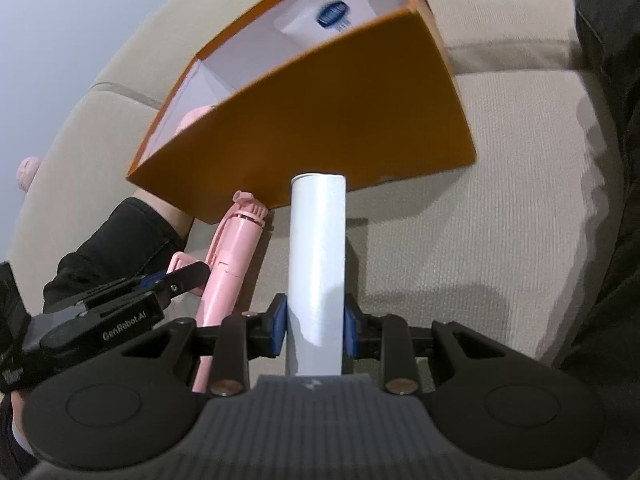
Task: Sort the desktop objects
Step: 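Lift the pink selfie stick and white cylinder off the sofa with both grippers, then carry the pink selfie stick and white cylinder over the orange box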
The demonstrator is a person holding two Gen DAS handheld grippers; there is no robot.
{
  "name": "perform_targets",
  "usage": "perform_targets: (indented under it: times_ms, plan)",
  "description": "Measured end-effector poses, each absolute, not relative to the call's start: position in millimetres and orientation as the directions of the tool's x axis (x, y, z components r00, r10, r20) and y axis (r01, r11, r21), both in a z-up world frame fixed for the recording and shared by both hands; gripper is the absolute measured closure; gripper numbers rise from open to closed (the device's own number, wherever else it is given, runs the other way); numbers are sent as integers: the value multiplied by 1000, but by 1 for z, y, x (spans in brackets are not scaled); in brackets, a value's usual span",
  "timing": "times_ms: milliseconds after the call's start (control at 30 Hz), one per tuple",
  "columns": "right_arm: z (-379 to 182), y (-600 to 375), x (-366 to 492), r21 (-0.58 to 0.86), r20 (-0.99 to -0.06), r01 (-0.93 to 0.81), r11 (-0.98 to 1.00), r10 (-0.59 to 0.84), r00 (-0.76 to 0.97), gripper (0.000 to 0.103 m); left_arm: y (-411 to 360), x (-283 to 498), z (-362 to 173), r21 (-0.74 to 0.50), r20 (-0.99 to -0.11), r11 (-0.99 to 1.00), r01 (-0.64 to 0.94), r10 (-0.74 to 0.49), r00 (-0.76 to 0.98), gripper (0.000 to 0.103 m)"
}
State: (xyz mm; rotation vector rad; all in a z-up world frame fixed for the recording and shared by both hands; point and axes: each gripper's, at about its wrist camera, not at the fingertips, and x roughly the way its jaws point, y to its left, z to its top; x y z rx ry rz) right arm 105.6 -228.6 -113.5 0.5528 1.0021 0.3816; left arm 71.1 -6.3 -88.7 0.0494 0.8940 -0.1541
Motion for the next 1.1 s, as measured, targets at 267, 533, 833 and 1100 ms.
perform_targets:
  times_ms: [267, 533, 833, 1100]
  plan:
    - [-68, -225, 109, 527, -684, -213, 823, 559, 469, 73, 5, 60, -49, -97, -745, 976, 196, -202, 636, 90]
    - [14, -219, 128, 375, -687, -431, 820, 559, 465, 73, 10, 54, 19, -79, -675, 942, 326, -291, 678, 90]
    - [98, -195, 206, 33, -652, -584, 811, 460, 603, 73, 15, 107, 86, 36, -570, 937, 348, -267, 777, 90]
    - [45, -164, 313, -189, -802, -724, 664, 321, 504, 73, 14, 174, 80, 49, -596, 937, 346, -250, 763, 90]
